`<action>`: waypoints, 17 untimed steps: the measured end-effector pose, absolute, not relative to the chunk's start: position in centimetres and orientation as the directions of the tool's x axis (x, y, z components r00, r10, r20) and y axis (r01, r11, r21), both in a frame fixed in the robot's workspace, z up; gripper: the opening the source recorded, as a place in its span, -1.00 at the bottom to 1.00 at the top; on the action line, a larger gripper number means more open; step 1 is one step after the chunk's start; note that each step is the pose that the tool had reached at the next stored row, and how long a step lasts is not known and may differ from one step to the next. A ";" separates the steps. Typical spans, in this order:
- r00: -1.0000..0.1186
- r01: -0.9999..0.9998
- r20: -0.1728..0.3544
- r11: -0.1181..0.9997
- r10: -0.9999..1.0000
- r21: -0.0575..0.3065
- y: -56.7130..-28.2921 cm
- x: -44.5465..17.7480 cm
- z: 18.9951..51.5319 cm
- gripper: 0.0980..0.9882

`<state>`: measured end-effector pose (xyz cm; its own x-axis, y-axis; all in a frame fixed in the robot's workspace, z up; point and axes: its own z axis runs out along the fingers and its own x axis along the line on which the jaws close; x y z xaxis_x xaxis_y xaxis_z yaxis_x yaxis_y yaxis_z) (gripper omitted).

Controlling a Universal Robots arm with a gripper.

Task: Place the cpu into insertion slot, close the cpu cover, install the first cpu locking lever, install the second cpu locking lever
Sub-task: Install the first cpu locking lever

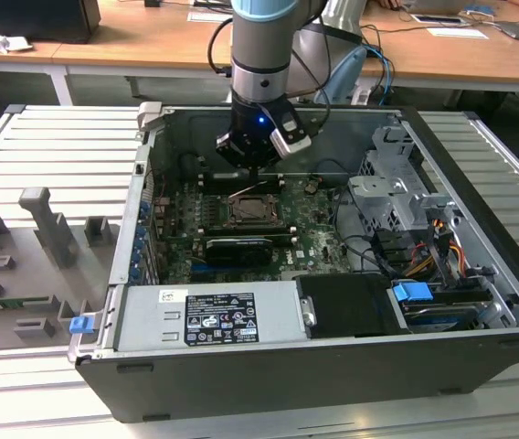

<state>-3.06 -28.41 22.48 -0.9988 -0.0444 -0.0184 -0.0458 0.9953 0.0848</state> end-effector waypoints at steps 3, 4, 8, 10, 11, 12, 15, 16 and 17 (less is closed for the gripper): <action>-0.999 -0.034 -0.019 0.996 -0.033 0.087 -28.5 -3.0 22.4 -0.98; -0.999 -0.031 -0.019 0.996 -0.030 0.087 -28.6 -3.0 22.4 -0.98; -1.000 -0.022 -0.019 0.994 -0.020 0.106 -28.8 -2.9 22.3 -0.98; -1.000 -0.022 -0.019 0.994 -0.020 0.110 -28.9 -2.9 22.3 -0.98; -1.000 -0.022 -0.019 0.994 -0.020 0.110 -28.9 -2.9 22.2 -0.98; -1.000 -0.022 -0.019 0.994 -0.020 0.110 -28.9 -2.9 22.2 -0.98; -1.000 -0.022 -0.019 0.994 -0.020 0.111 -28.9 -2.8 22.0 -0.98; -1.000 -0.022 -0.019 0.994 -0.020 0.111 -28.9 -2.7 21.9 -0.98; -1.000 -0.022 -0.019 0.993 -0.020 0.113 -28.9 -2.6 21.8 -0.98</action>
<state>-2.62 -28.90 21.79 -0.9996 -0.0200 -0.0191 -0.0220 0.9934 0.1125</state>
